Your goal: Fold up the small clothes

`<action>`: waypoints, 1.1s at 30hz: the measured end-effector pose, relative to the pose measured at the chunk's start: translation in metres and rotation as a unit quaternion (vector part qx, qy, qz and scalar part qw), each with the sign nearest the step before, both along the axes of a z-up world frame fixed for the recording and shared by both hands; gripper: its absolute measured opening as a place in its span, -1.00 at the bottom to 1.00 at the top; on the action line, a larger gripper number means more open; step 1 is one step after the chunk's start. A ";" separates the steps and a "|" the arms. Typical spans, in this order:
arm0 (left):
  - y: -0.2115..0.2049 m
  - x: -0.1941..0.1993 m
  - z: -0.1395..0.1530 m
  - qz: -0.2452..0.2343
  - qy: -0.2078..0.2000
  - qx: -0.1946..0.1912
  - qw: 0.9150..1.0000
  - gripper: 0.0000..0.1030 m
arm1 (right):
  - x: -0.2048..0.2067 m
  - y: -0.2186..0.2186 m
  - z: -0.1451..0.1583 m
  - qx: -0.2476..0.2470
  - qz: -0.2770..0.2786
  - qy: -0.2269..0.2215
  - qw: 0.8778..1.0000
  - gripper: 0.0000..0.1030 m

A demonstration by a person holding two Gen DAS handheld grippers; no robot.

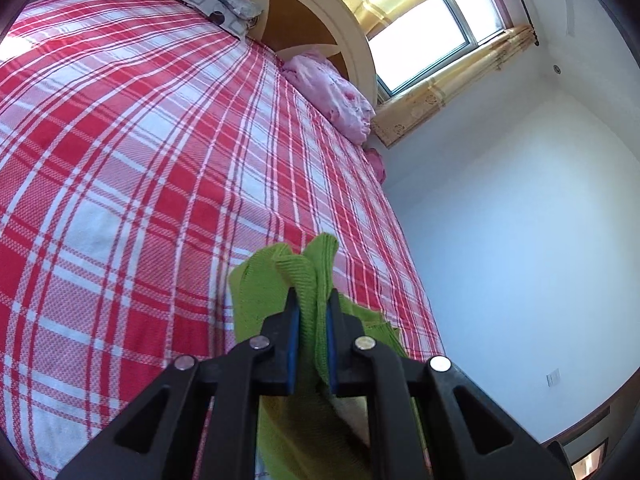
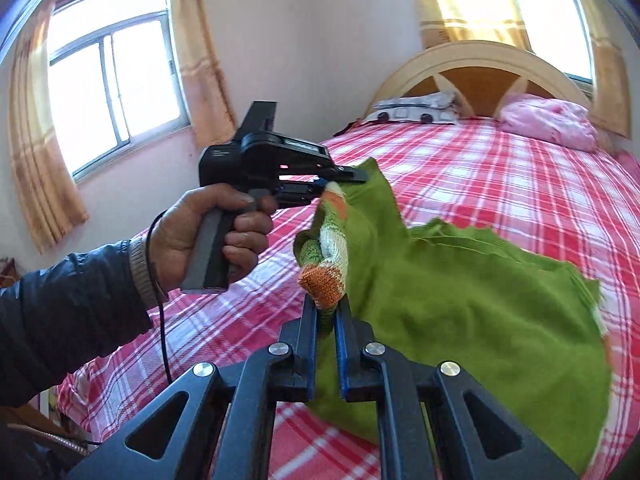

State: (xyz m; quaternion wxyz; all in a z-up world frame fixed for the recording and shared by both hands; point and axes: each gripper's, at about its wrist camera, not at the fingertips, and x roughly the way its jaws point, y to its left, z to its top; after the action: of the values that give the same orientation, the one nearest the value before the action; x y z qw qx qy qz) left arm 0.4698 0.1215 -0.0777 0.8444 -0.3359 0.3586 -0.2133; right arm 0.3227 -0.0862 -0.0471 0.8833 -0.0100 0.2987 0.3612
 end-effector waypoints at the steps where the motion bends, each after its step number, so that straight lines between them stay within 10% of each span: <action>1: -0.008 0.002 0.004 -0.004 -0.001 0.008 1.000 -0.78 | 0.000 -0.004 0.000 0.003 -0.006 0.001 1.000 -0.87; 33: -0.243 0.039 0.015 -0.148 0.002 0.126 0.981 -0.79 | -0.015 -0.193 -0.034 0.050 -0.137 0.089 0.985 -0.89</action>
State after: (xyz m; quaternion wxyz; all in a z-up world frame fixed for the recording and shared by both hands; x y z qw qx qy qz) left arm 0.5089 -0.1214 -0.0631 0.8385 -0.1703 0.4300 -0.2883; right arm 0.3079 -0.2796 -0.0808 0.8937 0.1079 0.3562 0.2506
